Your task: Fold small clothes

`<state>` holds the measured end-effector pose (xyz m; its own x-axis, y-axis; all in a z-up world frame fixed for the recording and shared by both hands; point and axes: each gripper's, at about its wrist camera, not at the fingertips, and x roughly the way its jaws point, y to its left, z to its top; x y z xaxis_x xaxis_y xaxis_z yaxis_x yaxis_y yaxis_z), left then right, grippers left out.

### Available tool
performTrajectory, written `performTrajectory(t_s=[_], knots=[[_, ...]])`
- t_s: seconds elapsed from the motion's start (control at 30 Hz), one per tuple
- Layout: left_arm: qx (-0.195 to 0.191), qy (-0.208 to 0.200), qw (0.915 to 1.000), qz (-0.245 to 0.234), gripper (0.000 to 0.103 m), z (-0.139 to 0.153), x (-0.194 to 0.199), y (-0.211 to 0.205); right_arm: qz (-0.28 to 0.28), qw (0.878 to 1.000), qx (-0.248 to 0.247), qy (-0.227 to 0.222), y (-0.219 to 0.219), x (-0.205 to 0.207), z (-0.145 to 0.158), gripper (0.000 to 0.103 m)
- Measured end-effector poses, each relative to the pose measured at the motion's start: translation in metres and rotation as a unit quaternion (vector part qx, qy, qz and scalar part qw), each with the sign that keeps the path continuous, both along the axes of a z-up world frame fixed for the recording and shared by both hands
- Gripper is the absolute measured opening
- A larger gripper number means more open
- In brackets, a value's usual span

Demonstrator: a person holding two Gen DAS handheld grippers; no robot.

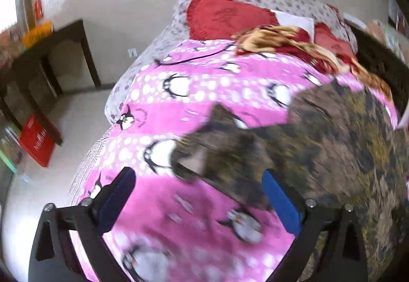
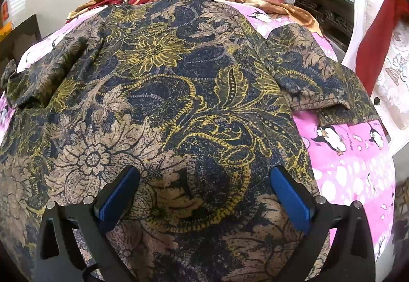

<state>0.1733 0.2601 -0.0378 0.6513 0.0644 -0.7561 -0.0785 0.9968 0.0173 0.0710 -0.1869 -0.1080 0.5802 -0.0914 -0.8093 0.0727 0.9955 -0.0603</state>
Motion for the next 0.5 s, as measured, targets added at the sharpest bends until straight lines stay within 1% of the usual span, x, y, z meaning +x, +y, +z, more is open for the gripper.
performTrajectory(t_s=[0.03, 0.07, 0.13, 0.2, 0.23, 0.27, 0.3, 0.33, 0.37, 0.4, 0.43, 0.47, 0.5], knots=[[-0.023, 0.015, 0.9996, -0.001, 0.098, -0.003, 0.007, 0.009, 0.0, 1.0, -0.001, -0.001, 0.0, 0.0, 0.0, 0.103], [-0.071, 0.031, 0.9968, -0.018, 0.098, -0.006, 0.015, 0.015, 0.0, 1.0, -0.002, -0.002, 0.001, 0.0, -0.001, 0.103], [-0.14, 0.037, 0.9887, -0.039, 0.099, -0.006, 0.025, 0.022, 0.0, 1.0, -0.003, -0.003, 0.001, 0.001, -0.001, 0.103], [-0.156, 0.052, 0.9857, -0.039, 0.099, -0.011, 0.038, 0.022, 0.0, 1.0, -0.004, -0.003, 0.001, 0.001, -0.001, 0.103], [-0.152, 0.057, 0.9861, -0.033, 0.099, -0.013, 0.043, 0.022, 0.0, 1.0, -0.003, -0.004, 0.0, 0.001, -0.001, 0.103], [-0.141, 0.068, 0.9875, -0.013, 0.099, -0.02, 0.05, 0.025, 0.0, 1.0, -0.003, -0.004, 0.001, 0.001, -0.001, 0.103], [-0.14, 0.077, 0.9871, 0.003, 0.099, -0.024, 0.051, 0.03, 0.0, 1.0, -0.002, -0.004, 0.001, 0.001, -0.001, 0.103], [-0.153, 0.098, 0.9831, 0.021, 0.099, -0.036, 0.054, 0.034, 0.0, 1.0, -0.002, -0.005, 0.001, 0.001, -0.001, 0.103], [-0.161, 0.109, 0.9805, 0.03, 0.097, -0.04, 0.054, 0.035, 0.0, 1.0, -0.003, -0.005, 0.002, 0.001, -0.001, 0.103], [-0.158, 0.109, 0.9807, 0.036, 0.096, -0.041, 0.054, 0.035, 0.0, 1.0, -0.003, -0.005, 0.001, 0.001, -0.001, 0.103], [-0.148, 0.1, 0.9832, 0.037, 0.088, -0.037, 0.052, 0.032, 0.0, 1.0, -0.003, -0.005, 0.001, 0.001, -0.001, 0.103], [-0.145, 0.087, 0.9849, 0.035, 0.063, -0.031, 0.048, 0.03, 0.0, 1.0, -0.003, -0.005, 0.001, 0.001, -0.001, 0.103], [-0.155, 0.082, 0.9841, 0.031, 0.048, -0.027, 0.045, 0.029, 0.0, 1.0, -0.003, -0.005, 0.001, 0.001, -0.001, 0.103]])
